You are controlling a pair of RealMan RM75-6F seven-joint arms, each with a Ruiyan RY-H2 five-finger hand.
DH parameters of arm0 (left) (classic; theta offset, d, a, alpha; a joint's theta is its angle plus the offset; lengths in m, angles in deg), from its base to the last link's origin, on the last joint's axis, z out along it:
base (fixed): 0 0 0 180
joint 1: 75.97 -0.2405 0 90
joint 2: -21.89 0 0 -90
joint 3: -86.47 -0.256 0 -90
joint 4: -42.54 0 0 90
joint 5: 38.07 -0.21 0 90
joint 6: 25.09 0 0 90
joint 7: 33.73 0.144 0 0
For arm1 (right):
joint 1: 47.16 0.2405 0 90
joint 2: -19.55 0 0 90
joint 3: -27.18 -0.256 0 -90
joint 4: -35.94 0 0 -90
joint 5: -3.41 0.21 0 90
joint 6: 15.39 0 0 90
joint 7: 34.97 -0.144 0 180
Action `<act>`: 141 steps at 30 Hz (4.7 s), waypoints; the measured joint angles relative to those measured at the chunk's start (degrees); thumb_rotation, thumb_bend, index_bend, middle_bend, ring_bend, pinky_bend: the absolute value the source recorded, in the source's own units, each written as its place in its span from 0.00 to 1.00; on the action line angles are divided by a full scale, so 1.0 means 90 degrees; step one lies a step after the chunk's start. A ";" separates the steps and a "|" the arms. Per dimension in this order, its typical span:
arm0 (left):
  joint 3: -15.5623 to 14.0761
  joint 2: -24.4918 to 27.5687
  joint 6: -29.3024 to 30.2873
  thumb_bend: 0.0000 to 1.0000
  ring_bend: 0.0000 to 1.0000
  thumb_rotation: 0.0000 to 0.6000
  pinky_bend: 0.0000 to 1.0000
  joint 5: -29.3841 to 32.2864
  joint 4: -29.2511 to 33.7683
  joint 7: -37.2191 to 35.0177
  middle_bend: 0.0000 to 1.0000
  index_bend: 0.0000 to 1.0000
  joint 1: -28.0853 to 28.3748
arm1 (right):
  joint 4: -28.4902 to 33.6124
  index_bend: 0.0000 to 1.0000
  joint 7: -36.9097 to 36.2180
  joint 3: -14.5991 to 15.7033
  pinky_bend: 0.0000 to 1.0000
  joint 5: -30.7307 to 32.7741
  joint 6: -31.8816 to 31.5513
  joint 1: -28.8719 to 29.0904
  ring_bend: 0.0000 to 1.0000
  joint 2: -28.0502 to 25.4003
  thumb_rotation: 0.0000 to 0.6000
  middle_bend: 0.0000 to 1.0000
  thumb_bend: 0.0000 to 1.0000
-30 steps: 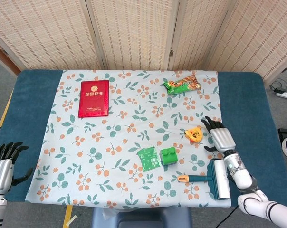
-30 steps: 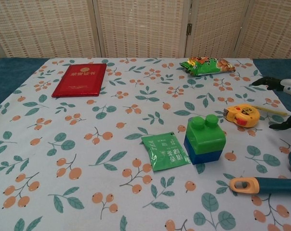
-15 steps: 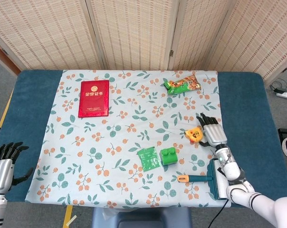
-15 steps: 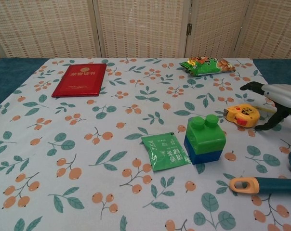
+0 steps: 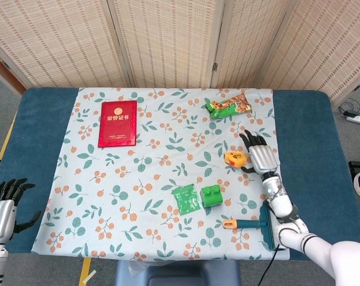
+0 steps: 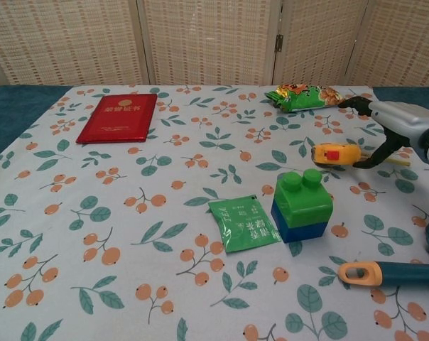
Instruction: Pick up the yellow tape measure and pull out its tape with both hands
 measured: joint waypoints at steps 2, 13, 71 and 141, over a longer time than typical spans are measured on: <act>-0.0009 -0.0010 -0.0027 0.34 0.10 1.00 0.00 0.0007 -0.0011 -0.0003 0.17 0.28 0.0002 | -0.0067 0.00 0.0024 -0.0087 0.09 0.0037 -0.0012 0.0081 0.13 0.0046 1.00 0.01 0.22; -0.0031 -0.0028 -0.0090 0.34 0.10 1.00 0.00 0.0126 -0.0057 -0.0028 0.17 0.28 -0.0044 | -0.0818 0.00 0.0472 -0.0643 0.10 0.0608 0.0313 0.0673 0.16 0.0383 1.00 0.04 0.22; -0.0135 0.0171 -0.0072 0.34 0.09 1.00 0.00 0.0270 0.0242 0.0124 0.15 0.26 -0.0274 | -0.0972 0.12 0.2896 -0.0179 0.06 0.3665 0.3696 0.2404 0.15 -0.0014 1.00 0.23 0.49; 0.0405 0.0224 -0.0617 0.34 0.10 1.00 0.00 -0.0161 0.0404 -0.0550 0.13 0.25 0.0531 | 0.1374 0.58 0.0336 0.0042 0.19 0.0968 0.1466 0.1298 0.43 -0.0677 1.00 0.50 0.42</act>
